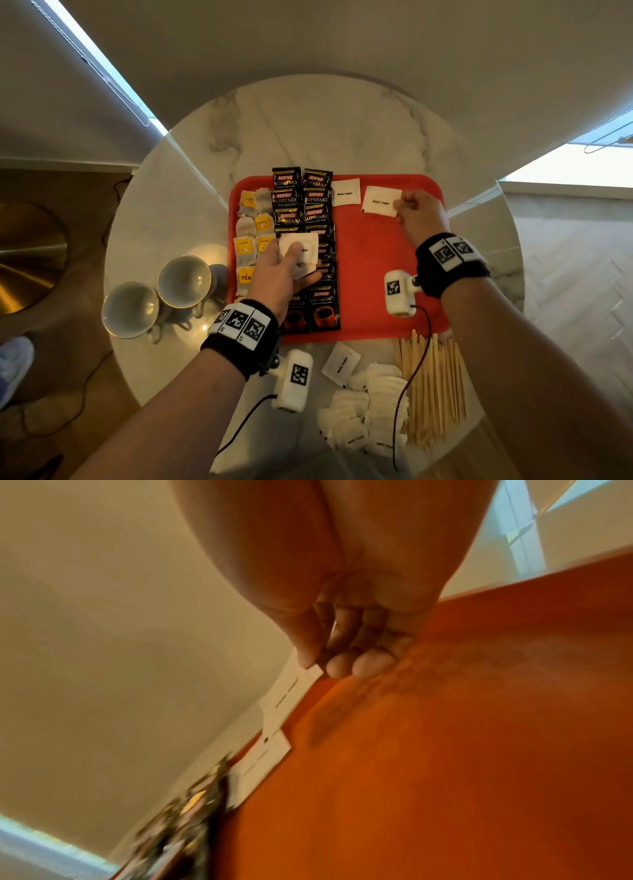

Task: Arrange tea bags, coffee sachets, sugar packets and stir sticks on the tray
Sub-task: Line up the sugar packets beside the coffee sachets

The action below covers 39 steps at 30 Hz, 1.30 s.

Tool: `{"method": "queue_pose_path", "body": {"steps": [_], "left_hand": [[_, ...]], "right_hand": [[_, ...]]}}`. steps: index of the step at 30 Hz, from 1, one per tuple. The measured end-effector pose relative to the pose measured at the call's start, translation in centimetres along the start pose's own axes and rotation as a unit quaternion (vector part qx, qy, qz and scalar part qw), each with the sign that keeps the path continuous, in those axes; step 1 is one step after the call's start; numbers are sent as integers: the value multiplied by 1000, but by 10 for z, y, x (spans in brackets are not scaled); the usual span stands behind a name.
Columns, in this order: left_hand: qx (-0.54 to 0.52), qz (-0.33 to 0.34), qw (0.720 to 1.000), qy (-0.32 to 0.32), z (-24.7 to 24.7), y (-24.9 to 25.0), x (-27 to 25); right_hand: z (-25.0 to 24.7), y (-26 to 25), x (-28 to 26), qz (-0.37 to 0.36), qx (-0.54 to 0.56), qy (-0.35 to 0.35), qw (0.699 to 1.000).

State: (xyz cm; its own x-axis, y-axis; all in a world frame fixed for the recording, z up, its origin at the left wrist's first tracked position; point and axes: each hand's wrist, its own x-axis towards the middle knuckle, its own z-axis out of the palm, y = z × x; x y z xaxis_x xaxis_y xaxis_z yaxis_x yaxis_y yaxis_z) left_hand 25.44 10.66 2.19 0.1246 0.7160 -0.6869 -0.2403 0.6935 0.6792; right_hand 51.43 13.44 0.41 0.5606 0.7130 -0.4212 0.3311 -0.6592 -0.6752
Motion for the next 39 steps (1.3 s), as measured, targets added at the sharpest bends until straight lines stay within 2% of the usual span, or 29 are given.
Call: {"method": "queue_pose_path", "body": {"steps": [4, 8, 14, 19, 21, 26, 28, 32, 36, 39], "left_hand": [[7, -5, 1000, 3, -12, -2, -5], [-3, -11, 1000, 3, -21, -4, -8], [-30, -30, 999, 21, -21, -6, -7], [-66, -34, 997, 4, -8, 0, 0], [-42, -20, 999, 0, -1, 2, 4], [45, 16, 999, -6, 15, 1, 11], [65, 25, 997, -12, 19, 1, 12], [75, 24, 997, -16, 20, -1, 11], [80, 23, 997, -4, 11, -5, 9], [83, 17, 996, 3, 3, -8, 6]], "right_hand": [[2, 6, 41, 5, -39, -5, 999], [9, 4, 55, -1, -40, -3, 999], [18, -5, 54, 1, -42, -6, 999], [5, -22, 17, -14, -66, 50, 996], [6, -25, -9, -38, -52, 15, 998], [28, -23, -77, -84, -3, -146, 986], [36, -18, -87, -73, 44, -166, 982], [37, -11, -74, -54, 42, -126, 990], [26, -8, -43, -31, -46, -61, 997], [23, -13, -23, -28, -99, -51, 993]]}}
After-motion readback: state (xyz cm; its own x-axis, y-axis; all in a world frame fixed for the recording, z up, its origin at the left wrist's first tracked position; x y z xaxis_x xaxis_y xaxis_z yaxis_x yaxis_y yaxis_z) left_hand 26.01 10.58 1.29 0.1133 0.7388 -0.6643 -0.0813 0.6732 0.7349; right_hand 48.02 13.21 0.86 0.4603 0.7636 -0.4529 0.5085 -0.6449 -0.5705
